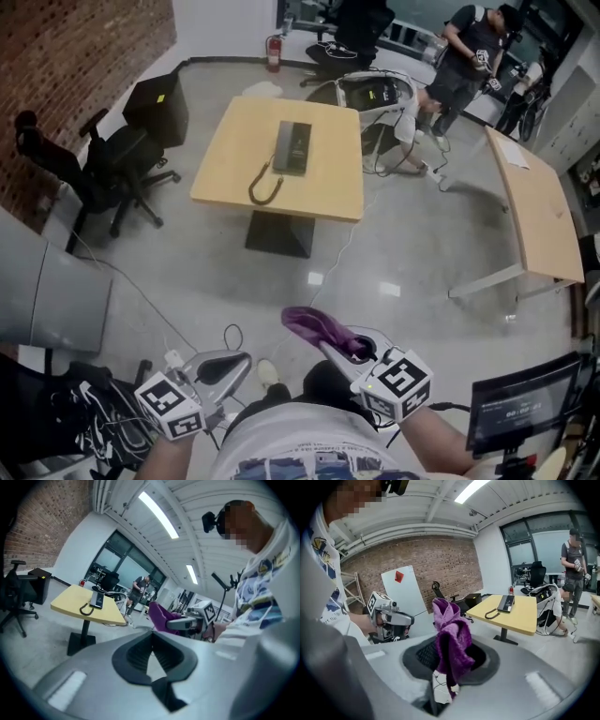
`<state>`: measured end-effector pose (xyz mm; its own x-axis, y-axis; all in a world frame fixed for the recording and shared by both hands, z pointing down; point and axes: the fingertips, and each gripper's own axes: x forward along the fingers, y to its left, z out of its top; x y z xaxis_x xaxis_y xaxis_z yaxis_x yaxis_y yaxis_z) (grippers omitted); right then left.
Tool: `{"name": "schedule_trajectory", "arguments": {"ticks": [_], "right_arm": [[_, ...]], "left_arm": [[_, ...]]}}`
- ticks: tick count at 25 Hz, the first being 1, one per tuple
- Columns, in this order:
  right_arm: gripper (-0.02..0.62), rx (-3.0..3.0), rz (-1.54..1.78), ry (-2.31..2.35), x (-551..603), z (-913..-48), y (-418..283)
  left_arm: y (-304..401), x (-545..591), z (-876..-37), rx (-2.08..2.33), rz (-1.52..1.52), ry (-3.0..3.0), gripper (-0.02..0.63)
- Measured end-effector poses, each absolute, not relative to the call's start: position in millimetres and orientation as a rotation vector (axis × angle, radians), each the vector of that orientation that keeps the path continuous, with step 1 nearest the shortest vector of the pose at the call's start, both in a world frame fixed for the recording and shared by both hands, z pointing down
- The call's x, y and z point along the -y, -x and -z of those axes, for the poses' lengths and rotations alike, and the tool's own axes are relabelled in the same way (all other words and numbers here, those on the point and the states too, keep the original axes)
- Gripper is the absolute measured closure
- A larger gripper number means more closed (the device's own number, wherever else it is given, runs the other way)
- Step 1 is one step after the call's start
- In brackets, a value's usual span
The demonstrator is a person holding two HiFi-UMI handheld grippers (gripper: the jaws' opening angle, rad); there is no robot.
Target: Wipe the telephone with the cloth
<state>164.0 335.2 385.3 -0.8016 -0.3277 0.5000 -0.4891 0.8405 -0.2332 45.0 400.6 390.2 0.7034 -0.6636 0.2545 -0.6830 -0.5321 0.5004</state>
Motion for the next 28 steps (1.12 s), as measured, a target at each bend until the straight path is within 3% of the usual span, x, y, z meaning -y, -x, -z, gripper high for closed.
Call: {"name": "schedule_trajectory", "arguments": {"ticks": [28], "right_arm": [[0.510, 2.612, -0.552, -0.577, -162, -395, -173]], "left_arm": [[-54, -205, -376, 1.068, -0.112, -2.332, 0.601]]}}
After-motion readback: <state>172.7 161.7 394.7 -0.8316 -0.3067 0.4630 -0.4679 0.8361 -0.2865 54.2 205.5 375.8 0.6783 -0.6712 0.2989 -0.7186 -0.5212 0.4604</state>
